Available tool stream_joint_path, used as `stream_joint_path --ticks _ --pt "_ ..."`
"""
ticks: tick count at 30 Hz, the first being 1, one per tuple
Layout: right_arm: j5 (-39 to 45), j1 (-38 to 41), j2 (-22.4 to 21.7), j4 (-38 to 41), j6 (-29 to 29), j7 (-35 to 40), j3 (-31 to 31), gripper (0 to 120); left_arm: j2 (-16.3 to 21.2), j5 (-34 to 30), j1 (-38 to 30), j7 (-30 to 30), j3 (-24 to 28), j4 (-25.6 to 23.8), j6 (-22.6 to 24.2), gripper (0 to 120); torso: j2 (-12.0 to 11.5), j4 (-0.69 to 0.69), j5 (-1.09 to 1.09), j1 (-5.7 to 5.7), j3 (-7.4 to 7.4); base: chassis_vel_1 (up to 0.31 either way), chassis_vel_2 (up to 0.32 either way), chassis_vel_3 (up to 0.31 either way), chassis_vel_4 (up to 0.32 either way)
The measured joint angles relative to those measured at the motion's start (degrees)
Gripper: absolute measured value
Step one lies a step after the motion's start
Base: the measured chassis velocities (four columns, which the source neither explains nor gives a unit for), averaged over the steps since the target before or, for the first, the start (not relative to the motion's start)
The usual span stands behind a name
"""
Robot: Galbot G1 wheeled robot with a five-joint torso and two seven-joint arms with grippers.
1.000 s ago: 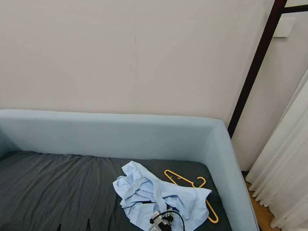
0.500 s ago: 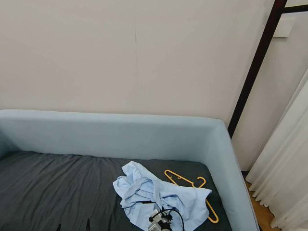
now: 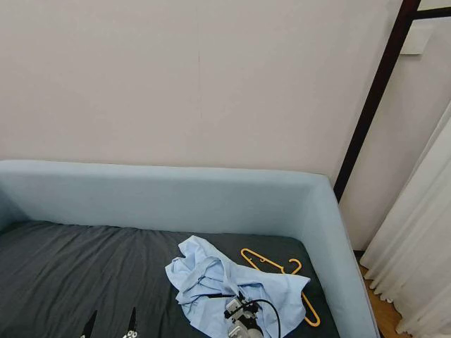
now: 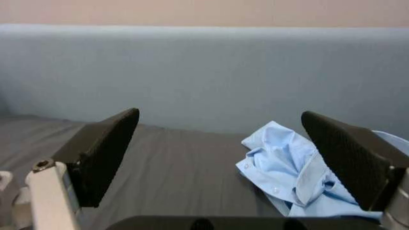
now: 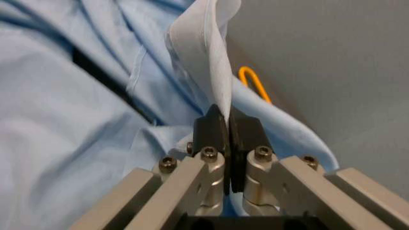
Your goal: Pick up the clothes from the sofa and hang them on the clothes hanger.
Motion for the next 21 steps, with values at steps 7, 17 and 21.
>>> stream_joint_path --ticks 7,17,21 --pt "0.74 3.52 -0.09 -0.15 0.94 -0.66 -1.75 0 9.35 -8.29 -5.10 1.97 1.90 2.55 5.27 100 0.00 0.01 0.00 0.00 0.00 0.000 0.000 0.000 0.000" --pt "2.80 4.68 -0.24 0.10 0.09 -0.03 -1.40 0 16.72 -15.73 -19.98 8.74 12.30 9.72 8.49 97 0.00 0.01 0.01 0.01 0.00 0.000 0.000 0.000 0.000" --pt "3.77 4.05 -1.40 1.10 -0.62 0.56 -0.37 0 16.71 -18.53 -29.72 10.14 23.12 13.49 12.00 95 0.00 0.00 0.01 0.00 0.00 0.000 0.000 0.000 0.000"
